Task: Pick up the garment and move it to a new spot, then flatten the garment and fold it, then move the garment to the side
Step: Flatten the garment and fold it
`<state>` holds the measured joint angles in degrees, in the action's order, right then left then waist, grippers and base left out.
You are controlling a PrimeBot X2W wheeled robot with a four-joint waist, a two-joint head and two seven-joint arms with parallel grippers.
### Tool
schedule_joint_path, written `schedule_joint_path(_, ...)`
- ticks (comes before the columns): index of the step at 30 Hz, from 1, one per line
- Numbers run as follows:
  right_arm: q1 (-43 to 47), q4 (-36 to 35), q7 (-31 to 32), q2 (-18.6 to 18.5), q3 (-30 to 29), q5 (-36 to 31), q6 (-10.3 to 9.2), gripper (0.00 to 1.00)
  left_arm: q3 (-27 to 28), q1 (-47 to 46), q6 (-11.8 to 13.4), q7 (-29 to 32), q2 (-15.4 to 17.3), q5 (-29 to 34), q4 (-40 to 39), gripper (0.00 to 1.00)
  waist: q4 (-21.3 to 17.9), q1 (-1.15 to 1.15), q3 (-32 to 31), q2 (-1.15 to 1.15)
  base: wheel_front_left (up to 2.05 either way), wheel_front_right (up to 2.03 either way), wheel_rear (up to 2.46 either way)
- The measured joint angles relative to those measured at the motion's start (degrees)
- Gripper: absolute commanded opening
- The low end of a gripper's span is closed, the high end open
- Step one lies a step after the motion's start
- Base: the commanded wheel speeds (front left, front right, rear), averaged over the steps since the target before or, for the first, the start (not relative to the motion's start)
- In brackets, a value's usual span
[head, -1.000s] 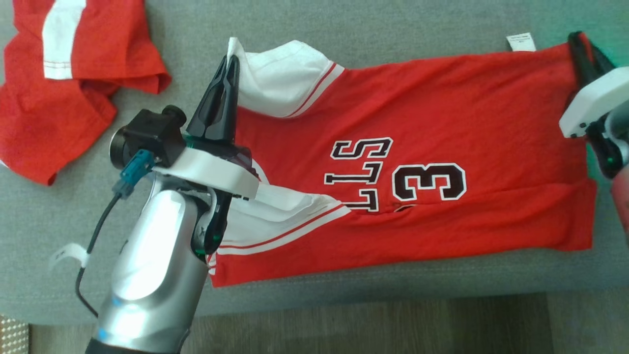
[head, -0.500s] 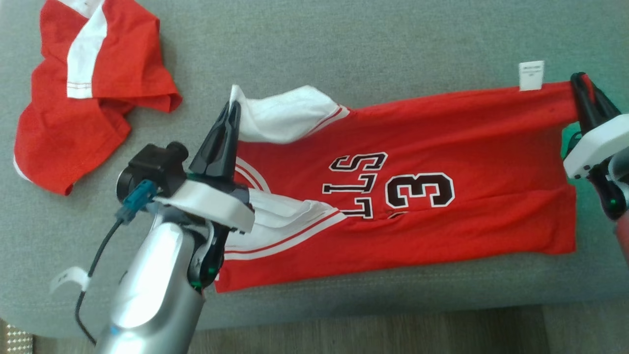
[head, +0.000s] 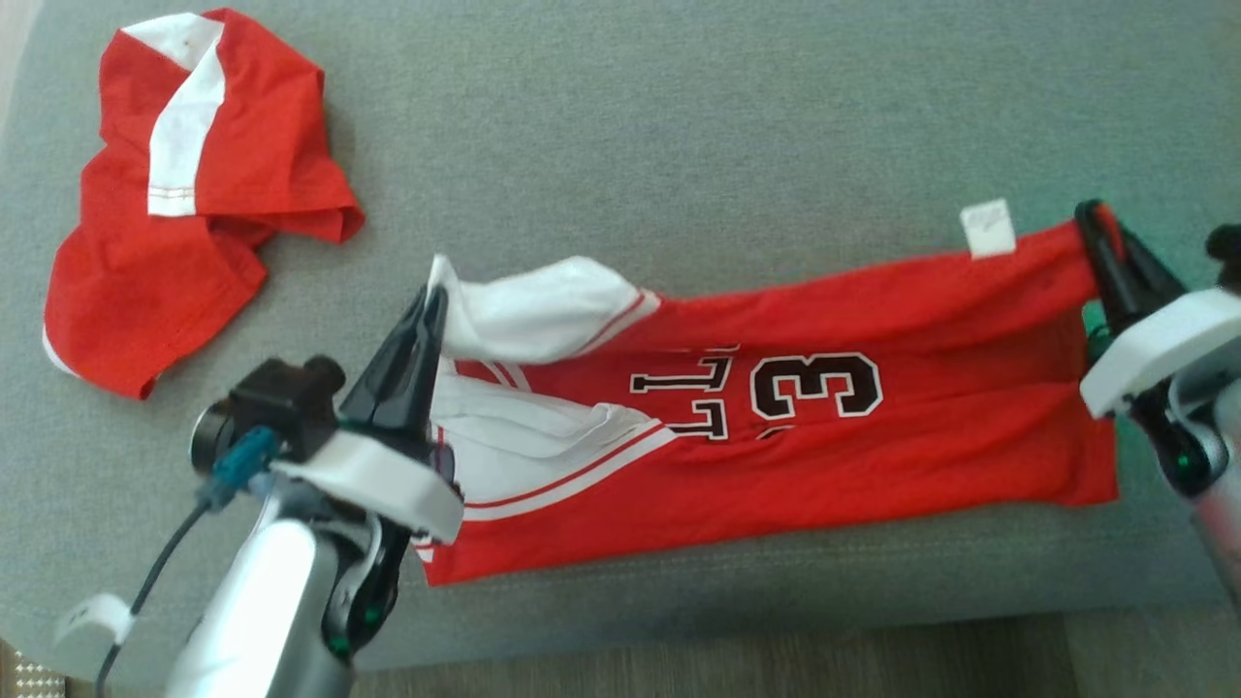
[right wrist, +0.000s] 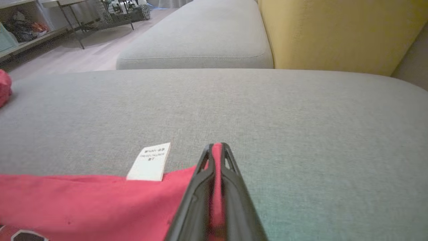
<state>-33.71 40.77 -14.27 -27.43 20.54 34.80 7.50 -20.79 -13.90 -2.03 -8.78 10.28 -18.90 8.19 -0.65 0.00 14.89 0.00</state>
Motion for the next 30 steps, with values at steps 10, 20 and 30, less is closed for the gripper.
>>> schedule_joint_path(10,3.4,-3.3,2.4,-3.5,1.4,1.3,0.01,0.00,-1.3,6.8,-1.0,5.5,4.4,-0.9,-5.7,0.00,-0.1,0.00,-1.0,0.00,0.00,0.00,0.00)
schedule_joint_path(20,7.5,-6.7,7.5,-5.3,3.1,2.7,0.01,0.00,-4.0,10.4,-2.9,10.1,8.1,-2.1,-8.0,0.00,-0.5,0.00,-1.7,0.00,0.00,0.00,0.00)
schedule_joint_path(30,11.3,-10.1,12.4,-6.7,2.7,5.8,0.00,1.00,-5.0,12.8,-3.0,14.8,9.6,-3.5,-7.9,1.00,-0.9,0.00,-2.9,0.00,0.00,0.00,0.00)
